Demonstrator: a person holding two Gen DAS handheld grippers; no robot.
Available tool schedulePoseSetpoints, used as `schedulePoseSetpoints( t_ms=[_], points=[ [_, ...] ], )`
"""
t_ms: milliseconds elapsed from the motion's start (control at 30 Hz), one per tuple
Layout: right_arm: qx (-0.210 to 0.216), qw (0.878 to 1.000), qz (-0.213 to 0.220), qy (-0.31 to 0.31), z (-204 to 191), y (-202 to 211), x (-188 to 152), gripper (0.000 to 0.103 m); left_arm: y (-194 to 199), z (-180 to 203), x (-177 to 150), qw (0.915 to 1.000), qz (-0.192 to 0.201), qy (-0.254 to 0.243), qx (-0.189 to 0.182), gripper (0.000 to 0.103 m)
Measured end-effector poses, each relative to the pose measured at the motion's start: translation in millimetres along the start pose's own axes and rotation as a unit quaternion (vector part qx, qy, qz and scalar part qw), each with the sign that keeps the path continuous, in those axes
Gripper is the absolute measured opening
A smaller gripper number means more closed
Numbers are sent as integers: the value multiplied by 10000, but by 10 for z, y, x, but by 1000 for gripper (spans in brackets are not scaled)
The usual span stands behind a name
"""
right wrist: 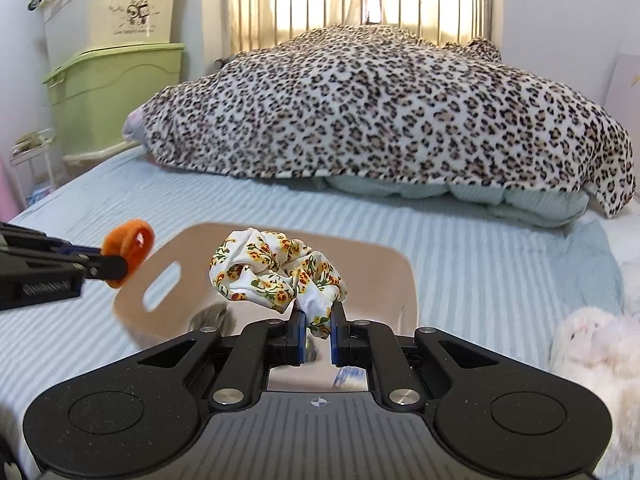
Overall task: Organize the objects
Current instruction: 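Carry keychain and scrunchie over the basket and open both tools to drop them, then grasp the loose keys with the left tool while the right grasps the white medicine box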
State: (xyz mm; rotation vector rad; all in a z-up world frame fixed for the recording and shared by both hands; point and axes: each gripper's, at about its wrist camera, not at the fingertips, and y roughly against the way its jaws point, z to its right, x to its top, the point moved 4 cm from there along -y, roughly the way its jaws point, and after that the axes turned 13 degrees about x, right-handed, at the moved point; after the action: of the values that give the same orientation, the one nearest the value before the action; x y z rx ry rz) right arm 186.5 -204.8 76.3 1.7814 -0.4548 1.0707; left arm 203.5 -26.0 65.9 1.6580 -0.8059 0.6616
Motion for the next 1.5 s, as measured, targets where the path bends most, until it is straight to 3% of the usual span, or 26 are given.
schedulePoseSetpoints(
  t_ms=[133, 333, 533, 600, 700, 767, 967, 1167, 1500],
  points=[
    [-130, 9998, -143, -29, 86, -249, 104, 11, -420, 193, -21, 9995, -271, -139, 67, 10],
    [-352, 9957, -827, -218, 249, -744, -70, 11, -989, 385, -237, 9956, -812, -364, 288, 10],
    [-443, 9901, -1328, -74, 249, -1044, -299, 12, -1131, 387, -416, 9935, -1039, -371, 270, 13],
    [-423, 9905, -1307, -114, 229, -1037, -299, 21, -1107, 363, -417, 9933, -1078, -339, 262, 17],
    [-414, 9920, -1183, -142, 206, -970, -264, 47, -969, 274, -376, 9945, -1010, -160, 232, 60],
    [-441, 9934, -1053, -103, 166, -865, -220, 61, -800, 206, -320, 9961, -855, -92, 217, 71],
    [-334, 9967, -743, 20, -13, -478, -136, 78, -257, 27, -237, 9987, -483, -34, 150, 88],
    [-149, 9973, -723, -64, -183, -202, -250, 90, 93, -75, -443, 9985, -524, -163, 82, 90],
    [-17, 9911, -1332, 33, -400, -215, -805, 92, 13, -200, -1110, 9924, -1140, -435, 149, 90]
  ],
)
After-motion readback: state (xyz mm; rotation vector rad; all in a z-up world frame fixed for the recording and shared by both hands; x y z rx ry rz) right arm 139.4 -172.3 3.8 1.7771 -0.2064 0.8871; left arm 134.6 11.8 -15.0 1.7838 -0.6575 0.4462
